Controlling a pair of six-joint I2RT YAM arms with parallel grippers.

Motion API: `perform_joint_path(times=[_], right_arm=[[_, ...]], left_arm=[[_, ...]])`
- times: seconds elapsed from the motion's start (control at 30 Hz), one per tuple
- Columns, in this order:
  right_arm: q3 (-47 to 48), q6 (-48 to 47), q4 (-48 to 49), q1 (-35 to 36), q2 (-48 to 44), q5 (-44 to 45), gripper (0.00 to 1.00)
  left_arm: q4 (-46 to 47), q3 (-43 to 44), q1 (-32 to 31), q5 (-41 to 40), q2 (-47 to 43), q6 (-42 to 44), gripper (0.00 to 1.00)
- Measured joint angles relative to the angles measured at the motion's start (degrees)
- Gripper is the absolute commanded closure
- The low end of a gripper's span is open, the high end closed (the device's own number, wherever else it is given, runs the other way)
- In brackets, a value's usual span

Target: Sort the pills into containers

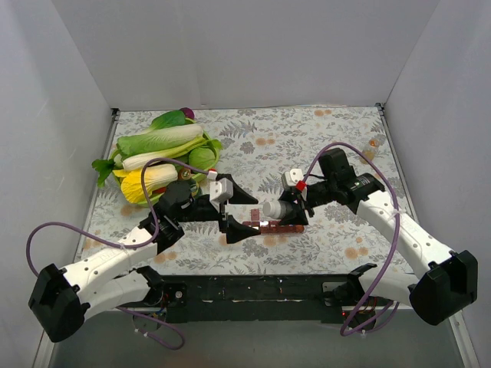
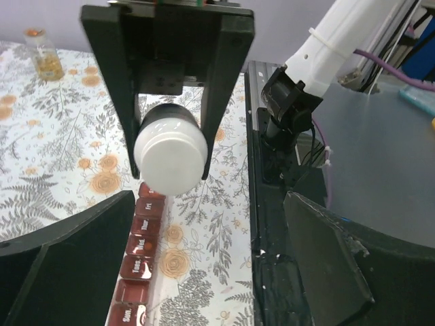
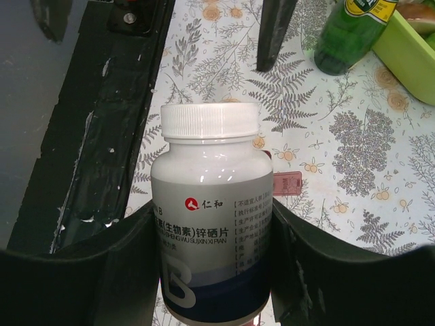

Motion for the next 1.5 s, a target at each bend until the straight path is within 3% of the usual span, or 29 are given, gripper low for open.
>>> perform_joint_path(times=[0.1,0.27,0.53,0.77,0.8,0.87,0.9,0.93,1.0,1.2,1.5], right_arm=[[0.0,0.0,0.0,0.5,0.4,0.0,0.99],[0.0,0.1,-0.5,0.9,0.9,0.6,0.99],[0.0,0.1,-0.3,1.2,0.9,0.9,0.99],[0.0,0.1,-0.3,1.3,0.9,0.9,0.99],[0.0,0.1,-0.2,1.3,0.9,0.9,0.99],[0.0,0.1,0.0,1.2,0.9,1.3,0.99],[0.0,0.1,-0.1,1.2,0.9,1.5,0.99],[0.0,0.2,-0.1,1.2,0.9,1.7,0.99],[0.0,0.3,-0.1,1.2,0.9,1.8,0.99],[-1.2,1.3,2.2,1.3,-0.2,4.9,0.99],[-3.9,2.8,7.9,2.1,-3.1,10.6,0.99]], left_arm=[[-0.4,0.2,-2.8,-2.3,0.7,5.9,0.11],[-0.9,1.3,-6.9,-7.7,2.6,11.9,0.23],[-1.9,3.6,-7.8,-13.6,4.8,14.6,0.3],[-4.5,4.7,-7.9,-14.8,6.5,15.8,0.55],[-4.9,5.1,-7.9,-14.7,6.8,15.8,0.67],[-5.6,5.7,-8.0,-14.5,7.2,15.7,0.77],[-5.9,5.8,-8.1,-14.5,7.3,15.6,0.93],[-6.1,5.9,-8.2,-14.5,7.4,15.5,1.0],[-6.8,6.4,-8.2,-14.5,7.6,14.6,1.0],[-11.9,9.5,-8.2,-19.1,9.1,2.1,1.0],[-18.2,11.5,-6.3,-26.8,10.3,-41.5,1.0]])
